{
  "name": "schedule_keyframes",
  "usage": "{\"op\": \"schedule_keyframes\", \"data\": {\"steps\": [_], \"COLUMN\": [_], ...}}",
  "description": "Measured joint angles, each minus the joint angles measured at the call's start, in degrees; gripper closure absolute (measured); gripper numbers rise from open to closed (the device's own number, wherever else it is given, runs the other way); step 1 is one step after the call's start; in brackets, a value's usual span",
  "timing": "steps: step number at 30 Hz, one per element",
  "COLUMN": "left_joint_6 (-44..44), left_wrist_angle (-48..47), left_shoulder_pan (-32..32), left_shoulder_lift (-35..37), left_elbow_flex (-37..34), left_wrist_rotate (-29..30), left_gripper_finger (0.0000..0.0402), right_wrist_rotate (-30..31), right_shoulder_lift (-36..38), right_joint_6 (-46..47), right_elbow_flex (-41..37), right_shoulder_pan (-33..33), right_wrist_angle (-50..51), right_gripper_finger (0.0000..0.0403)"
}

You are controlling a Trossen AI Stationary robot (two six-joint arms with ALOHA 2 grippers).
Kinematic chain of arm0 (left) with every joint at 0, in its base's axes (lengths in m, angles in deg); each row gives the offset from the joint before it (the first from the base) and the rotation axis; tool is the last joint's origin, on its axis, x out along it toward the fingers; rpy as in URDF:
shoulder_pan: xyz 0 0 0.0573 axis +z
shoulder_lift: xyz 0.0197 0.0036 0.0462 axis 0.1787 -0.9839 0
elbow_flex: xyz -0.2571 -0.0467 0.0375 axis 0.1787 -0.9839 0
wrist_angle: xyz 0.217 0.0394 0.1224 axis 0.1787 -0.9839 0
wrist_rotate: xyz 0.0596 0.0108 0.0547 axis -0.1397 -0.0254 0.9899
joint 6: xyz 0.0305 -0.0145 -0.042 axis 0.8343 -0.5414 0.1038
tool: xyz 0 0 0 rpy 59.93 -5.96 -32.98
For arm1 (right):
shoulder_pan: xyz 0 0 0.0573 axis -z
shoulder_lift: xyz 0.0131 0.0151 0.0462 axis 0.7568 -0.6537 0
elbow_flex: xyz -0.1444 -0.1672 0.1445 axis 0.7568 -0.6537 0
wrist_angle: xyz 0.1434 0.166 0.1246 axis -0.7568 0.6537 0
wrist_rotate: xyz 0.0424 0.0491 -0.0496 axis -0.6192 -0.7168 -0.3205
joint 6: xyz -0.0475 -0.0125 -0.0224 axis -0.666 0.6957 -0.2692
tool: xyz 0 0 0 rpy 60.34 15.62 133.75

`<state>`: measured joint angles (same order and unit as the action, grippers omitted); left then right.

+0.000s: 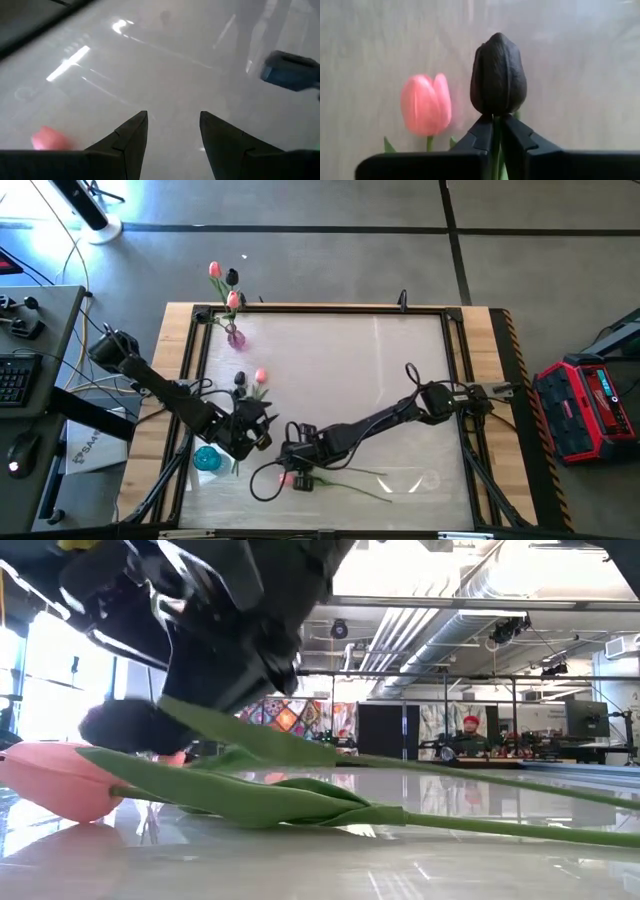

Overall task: Sort flowers into vase by color
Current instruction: Put the black flower into the blue glass vase

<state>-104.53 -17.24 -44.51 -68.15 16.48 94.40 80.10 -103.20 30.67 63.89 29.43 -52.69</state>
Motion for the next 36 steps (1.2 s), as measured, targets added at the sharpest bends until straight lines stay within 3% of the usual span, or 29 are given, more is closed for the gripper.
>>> {"op": "schedule_keyframes", "data": {"steps": [8,14,20,27,36], "left_joint_6": [-1.26,-2.19,1.41,3.45,16.75], "left_wrist_angle": [-5.42,-7.32,-2.25,1.15,15.37], "left_shoulder_pan": [-2.24,-7.89,-12.47,-16.49,-18.49], "left_shoulder_lift": [8.50,15.56,17.83,14.39,8.71], "left_elbow_flex": [0.04,0.04,0.04,0.04,0.04], "left_wrist_rotate": [3.70,12.04,15.17,16.41,20.13], "left_gripper_finger": [0.0234,0.0234,0.0234,0.0234,0.0234], "right_wrist_rotate": [5.37,16.15,25.55,18.63,-4.57], "right_shoulder_lift": [3.64,9.71,16.37,17.14,16.79], "right_joint_6": [-5.95,-8.00,-14.13,-24.52,-29.08], "right_elbow_flex": [3.17,3.14,3.21,3.16,1.37], "right_shoulder_pan": [0.54,1.07,0.16,0.55,3.47], "right_wrist_angle": [1.50,0.46,-14.54,-33.25,-48.59], "right_gripper_finger": [0.0397,0.0400,0.0401,0.0402,0.0402]}}
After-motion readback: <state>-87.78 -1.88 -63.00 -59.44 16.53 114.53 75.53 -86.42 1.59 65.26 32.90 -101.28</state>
